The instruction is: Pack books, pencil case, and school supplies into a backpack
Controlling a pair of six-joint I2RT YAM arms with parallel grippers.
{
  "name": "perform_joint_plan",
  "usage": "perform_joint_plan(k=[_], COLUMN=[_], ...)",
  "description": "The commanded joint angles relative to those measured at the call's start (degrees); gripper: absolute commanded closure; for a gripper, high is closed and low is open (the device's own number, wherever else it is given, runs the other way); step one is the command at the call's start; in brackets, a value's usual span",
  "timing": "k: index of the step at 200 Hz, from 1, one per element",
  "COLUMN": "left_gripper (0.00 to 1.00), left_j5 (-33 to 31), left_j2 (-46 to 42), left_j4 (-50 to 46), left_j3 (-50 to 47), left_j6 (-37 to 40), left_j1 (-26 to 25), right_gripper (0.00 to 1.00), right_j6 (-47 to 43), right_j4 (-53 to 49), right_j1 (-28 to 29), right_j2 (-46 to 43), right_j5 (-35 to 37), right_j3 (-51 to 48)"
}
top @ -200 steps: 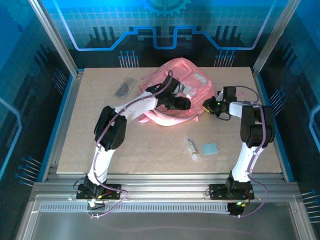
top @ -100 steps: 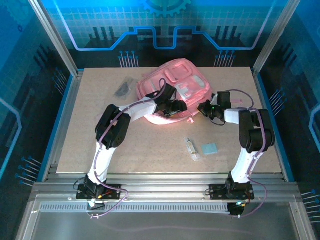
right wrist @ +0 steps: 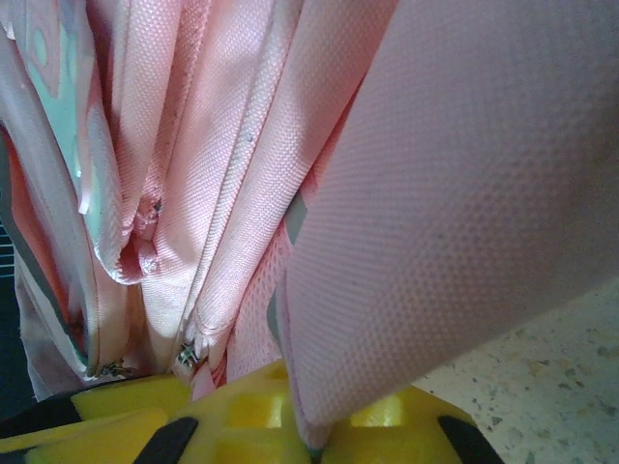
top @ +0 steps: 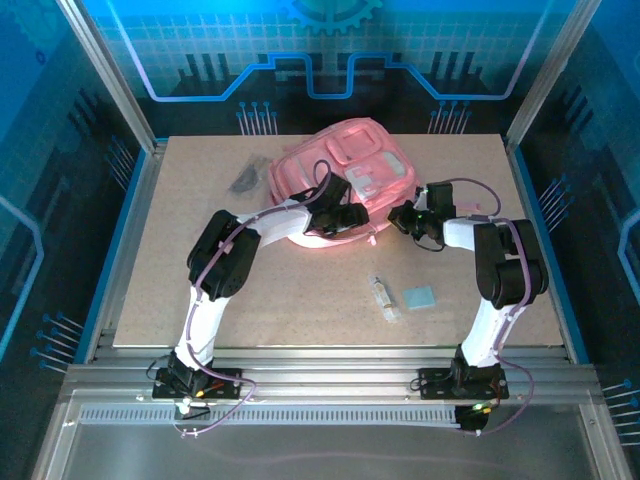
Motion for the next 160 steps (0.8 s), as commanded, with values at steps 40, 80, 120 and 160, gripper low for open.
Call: perform_joint_plan(k=[40,80,120,160], left_gripper=[0.52,0.66,0.74,0.74], left_j5=[1.56,1.18,1.62,2.34], left_j2=[0.00,-0.68,-1.68,-4.87], left_j4=[16.92,17.31,17.08,15.44], left_j3=[-6.49,-7.68,-8.62,-9.74], left_j6=[-1.10,0.09,0.91,2.67], left_j1=[1.48,1.18,1.03,0.45], right_gripper=[1.00,1.00,1.00,1.00], right_j6=[-1.60,-1.72,-2.55,-2.50], right_j4=[-0.46,-1.13,-2.15,-2.12], right_j1=[2.13,2.59,2.59,2.68], right_j2=[-2.31,-1.58,-1.54,-0.08], right_j5=[-2.86,-2.80,-2.61,-3.09], right_j3=[-0.60,0.42,0.54,0.83])
